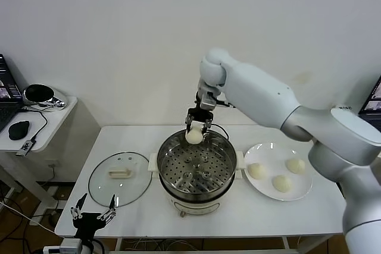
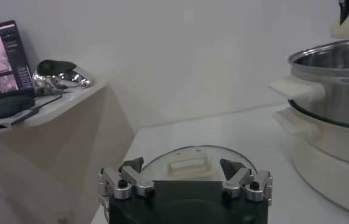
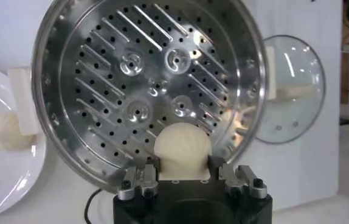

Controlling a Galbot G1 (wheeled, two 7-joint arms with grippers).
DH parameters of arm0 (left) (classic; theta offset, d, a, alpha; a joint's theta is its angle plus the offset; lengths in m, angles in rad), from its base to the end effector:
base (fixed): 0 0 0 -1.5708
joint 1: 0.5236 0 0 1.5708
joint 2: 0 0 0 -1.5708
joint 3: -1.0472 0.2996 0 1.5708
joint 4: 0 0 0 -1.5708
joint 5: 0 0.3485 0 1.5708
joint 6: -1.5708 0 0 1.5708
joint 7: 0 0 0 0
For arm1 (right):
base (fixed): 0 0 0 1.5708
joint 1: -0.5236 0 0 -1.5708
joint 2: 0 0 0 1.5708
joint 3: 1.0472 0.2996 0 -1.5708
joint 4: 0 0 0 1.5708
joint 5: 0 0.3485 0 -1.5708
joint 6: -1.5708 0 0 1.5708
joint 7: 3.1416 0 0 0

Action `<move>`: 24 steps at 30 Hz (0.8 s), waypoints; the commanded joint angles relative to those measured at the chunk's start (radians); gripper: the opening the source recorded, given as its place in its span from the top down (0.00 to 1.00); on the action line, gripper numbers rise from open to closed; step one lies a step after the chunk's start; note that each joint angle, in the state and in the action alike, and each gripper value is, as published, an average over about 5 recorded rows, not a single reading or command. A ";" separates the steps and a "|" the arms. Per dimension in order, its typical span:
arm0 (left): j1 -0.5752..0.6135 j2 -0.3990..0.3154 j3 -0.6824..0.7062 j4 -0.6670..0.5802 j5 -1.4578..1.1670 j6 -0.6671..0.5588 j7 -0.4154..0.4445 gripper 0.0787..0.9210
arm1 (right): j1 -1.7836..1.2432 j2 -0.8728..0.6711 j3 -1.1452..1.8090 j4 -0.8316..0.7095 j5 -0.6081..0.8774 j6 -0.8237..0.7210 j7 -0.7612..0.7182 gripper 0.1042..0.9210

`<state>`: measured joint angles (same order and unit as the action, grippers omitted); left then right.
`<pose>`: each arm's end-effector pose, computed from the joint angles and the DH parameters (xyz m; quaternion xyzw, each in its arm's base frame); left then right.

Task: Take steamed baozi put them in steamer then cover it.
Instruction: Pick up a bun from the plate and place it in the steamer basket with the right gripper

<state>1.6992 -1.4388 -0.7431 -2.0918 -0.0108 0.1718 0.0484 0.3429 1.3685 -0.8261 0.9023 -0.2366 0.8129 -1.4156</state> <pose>0.1639 0.0818 -0.2715 0.0405 -0.9835 -0.1011 0.1447 0.5604 0.1578 -0.0414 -0.6962 0.0949 -0.7105 0.0383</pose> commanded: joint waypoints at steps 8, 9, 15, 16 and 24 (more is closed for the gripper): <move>-0.012 -0.003 0.007 0.025 -0.002 0.000 0.001 0.12 | -0.075 0.072 0.031 -0.091 -0.144 0.018 0.040 0.51; -0.013 -0.003 0.007 0.026 -0.002 0.000 0.001 0.12 | -0.078 0.075 0.032 -0.093 -0.147 0.018 0.040 0.51; -0.016 -0.002 0.007 0.031 -0.003 0.000 0.001 0.12 | -0.099 0.087 0.037 -0.104 -0.186 0.017 0.069 0.51; -0.016 -0.003 0.008 0.032 -0.003 0.000 0.001 0.12 | -0.101 0.090 0.040 -0.109 -0.198 0.017 0.075 0.51; -0.016 -0.003 0.012 0.035 -0.003 0.000 0.000 0.12 | -0.101 0.098 0.052 -0.128 -0.192 0.016 0.083 0.48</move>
<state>1.6833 -1.4430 -0.7317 -2.0602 -0.0139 0.1716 0.0485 0.2524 1.4546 -0.7812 0.7968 -0.4075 0.8237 -1.3467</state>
